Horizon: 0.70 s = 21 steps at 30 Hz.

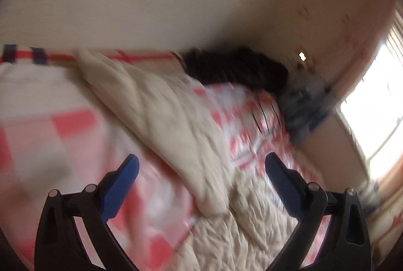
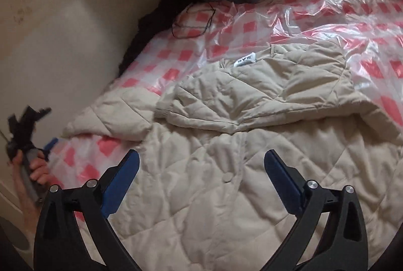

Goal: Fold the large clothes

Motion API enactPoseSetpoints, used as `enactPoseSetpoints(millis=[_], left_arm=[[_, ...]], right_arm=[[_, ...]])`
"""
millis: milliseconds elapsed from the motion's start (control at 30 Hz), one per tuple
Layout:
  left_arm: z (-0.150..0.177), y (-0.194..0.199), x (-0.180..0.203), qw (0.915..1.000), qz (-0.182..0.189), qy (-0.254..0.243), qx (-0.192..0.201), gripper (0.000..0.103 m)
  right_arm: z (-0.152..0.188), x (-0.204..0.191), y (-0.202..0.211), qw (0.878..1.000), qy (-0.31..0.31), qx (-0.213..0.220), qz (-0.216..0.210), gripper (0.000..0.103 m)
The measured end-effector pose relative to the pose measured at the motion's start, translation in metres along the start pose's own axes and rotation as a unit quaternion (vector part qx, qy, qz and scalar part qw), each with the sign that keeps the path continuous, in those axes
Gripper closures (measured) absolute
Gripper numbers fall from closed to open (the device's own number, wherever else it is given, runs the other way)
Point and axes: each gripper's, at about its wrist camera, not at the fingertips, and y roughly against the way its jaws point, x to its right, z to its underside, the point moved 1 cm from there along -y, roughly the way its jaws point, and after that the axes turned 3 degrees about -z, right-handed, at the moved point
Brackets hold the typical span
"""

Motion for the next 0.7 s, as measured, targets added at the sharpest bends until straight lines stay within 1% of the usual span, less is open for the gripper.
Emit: enactPoseSetpoints(millis=[33,67,100,133,167,200,233,333,433,467,567,667,700], left_arm=[[-0.018,0.000,-0.017,0.9997,-0.004,0.025,0.004,0.007],[-0.036,-0.004,-0.032,0.9991,-0.008,0.042,0.002,0.007],[-0.051,-0.011,-0.045,0.9984,-0.020,0.053,-0.004,0.007],[-0.065,-0.018,-0.059,0.9971,-0.043,0.061,-0.011,0.007],[-0.080,-0.028,-0.075,0.9950,-0.061,0.076,-0.024,0.007],[-0.088,-0.034,-0.086,0.9937,-0.062,0.087,-0.033,0.007],[-0.095,-0.043,-0.095,0.9924,-0.062,0.097,-0.044,0.007],[-0.108,-0.068,-0.109,0.9884,-0.068,0.113,-0.075,0.007],[-0.112,-0.085,-0.114,0.9857,-0.073,0.120,-0.093,0.007],[-0.113,-0.091,-0.114,0.9842,-0.082,0.122,-0.098,0.007],[-0.115,-0.105,-0.112,0.9820,-0.101,0.129,-0.095,0.007],[-0.117,-0.108,-0.119,0.9795,-0.110,0.144,-0.086,0.008],[-0.117,-0.107,-0.120,0.9788,-0.116,0.148,-0.081,0.013]], right_arm=[[0.008,0.001,0.009,1.000,-0.013,0.021,-0.018,0.007],[0.013,0.004,0.009,0.999,-0.017,0.024,-0.016,0.007],[0.013,0.007,0.002,1.000,-0.024,0.000,-0.008,0.007],[0.014,0.012,-0.013,0.998,-0.046,-0.040,-0.016,0.007],[0.014,0.018,-0.015,0.996,-0.068,-0.049,-0.035,0.007],[0.017,0.018,-0.016,0.995,-0.082,-0.044,-0.048,0.007],[0.016,0.014,-0.014,0.995,-0.079,-0.040,-0.050,0.007],[0.015,-0.002,-0.010,0.997,-0.038,-0.036,-0.048,0.007],[0.017,-0.002,-0.014,0.997,-0.038,-0.039,-0.052,0.007],[0.018,0.002,-0.017,0.997,-0.047,-0.044,-0.051,0.007],[0.021,0.018,-0.024,0.993,-0.085,-0.051,-0.060,0.007],[0.018,0.024,-0.021,0.992,-0.098,-0.043,-0.062,0.007],[0.017,0.026,-0.019,0.992,-0.102,-0.040,-0.064,0.007]])
